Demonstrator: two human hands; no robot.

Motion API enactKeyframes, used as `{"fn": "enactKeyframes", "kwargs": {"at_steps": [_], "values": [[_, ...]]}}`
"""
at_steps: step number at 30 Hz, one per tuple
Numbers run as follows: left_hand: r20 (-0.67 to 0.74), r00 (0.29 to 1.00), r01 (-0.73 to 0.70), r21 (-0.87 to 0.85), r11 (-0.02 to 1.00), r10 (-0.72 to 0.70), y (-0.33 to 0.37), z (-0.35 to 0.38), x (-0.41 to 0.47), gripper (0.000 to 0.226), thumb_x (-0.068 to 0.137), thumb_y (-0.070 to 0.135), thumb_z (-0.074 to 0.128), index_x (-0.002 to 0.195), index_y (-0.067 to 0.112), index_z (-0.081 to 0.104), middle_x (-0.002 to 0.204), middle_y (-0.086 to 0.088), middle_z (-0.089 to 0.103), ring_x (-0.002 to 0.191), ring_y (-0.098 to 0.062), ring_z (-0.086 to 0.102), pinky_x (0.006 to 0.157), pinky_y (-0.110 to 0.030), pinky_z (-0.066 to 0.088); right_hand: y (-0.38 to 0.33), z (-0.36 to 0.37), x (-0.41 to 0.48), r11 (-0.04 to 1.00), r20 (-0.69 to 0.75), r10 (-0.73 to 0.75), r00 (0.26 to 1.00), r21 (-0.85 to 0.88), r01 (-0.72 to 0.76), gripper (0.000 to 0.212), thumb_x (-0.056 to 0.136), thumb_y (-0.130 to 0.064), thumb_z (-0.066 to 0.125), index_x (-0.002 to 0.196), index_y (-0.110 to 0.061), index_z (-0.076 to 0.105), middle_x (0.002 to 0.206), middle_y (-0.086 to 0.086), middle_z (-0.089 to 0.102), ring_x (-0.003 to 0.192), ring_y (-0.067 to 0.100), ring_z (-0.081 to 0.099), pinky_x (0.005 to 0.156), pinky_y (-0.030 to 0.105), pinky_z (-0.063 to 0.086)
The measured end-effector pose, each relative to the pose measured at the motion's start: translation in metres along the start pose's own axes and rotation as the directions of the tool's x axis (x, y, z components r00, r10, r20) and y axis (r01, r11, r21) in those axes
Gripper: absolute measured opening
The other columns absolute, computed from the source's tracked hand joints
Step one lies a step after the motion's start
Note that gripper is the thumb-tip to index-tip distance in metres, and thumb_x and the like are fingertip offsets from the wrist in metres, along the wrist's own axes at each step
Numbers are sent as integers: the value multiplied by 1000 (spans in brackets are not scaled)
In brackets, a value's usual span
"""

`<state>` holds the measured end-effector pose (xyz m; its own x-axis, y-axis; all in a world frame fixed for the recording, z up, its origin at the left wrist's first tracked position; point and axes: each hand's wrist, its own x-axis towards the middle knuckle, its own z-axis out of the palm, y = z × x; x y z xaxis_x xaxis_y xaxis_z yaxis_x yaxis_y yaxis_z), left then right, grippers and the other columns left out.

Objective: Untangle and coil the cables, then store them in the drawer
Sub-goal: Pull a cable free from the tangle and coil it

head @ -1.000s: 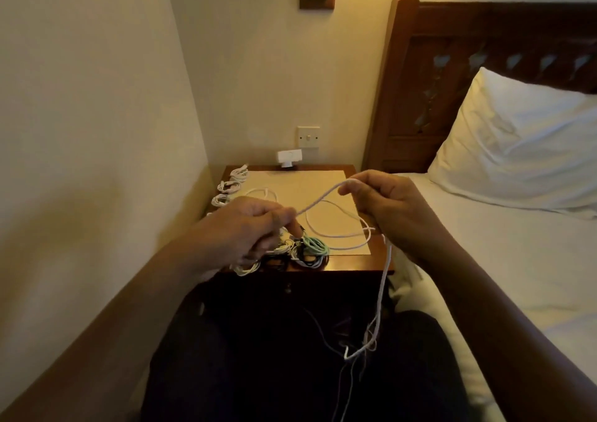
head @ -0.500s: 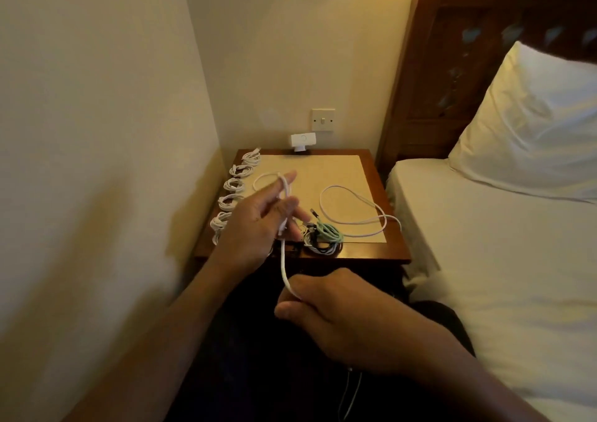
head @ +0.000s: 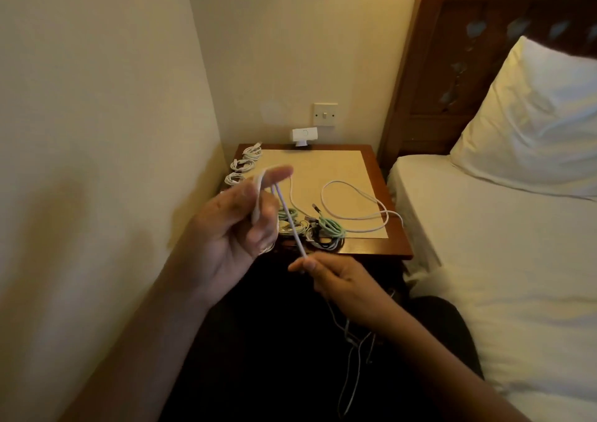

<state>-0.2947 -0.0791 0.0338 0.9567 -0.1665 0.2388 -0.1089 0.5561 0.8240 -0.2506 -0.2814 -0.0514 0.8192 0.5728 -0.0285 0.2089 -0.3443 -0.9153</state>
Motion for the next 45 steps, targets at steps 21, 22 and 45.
{"fn": "enactKeyframes", "kwargs": {"at_steps": [21, 22, 45], "values": [[-282, 956, -50, 114, 992, 80, 84, -77, 42, 26, 102, 28, 52, 81, 19, 64, 49, 10, 19, 42, -9, 11, 38, -16, 19, 48, -212, 21, 845, -576, -110, 810, -483, -229, 56, 106, -43, 51, 61, -18, 73, 66, 2, 70, 68, 22, 65, 72, 38, 48], [-339, 936, -73, 79, 994, 95, 87, -83, 50, 30, 105, 30, 48, 84, 18, 65, 49, 10, 22, 41, -8, 15, 39, -17, 20, 67, -220, 12, 826, -599, -57, 799, -478, -299, 58, 106, -43, 49, 60, -18, 72, 70, 4, 72, 70, 23, 65, 71, 35, 45], [-37, 936, 339, 360, 869, -350, -18, 19, 51, 39, 99, 28, 50, 116, -3, 68, 60, -1, 33, 47, -10, 25, 46, -22, 26, 5, -139, -10, 897, -141, 41, 989, -430, -99, 80, 89, -52, 69, 158, -35, 32, 163, -11, 34, 146, 13, 36, 116, 34, 33]]}}
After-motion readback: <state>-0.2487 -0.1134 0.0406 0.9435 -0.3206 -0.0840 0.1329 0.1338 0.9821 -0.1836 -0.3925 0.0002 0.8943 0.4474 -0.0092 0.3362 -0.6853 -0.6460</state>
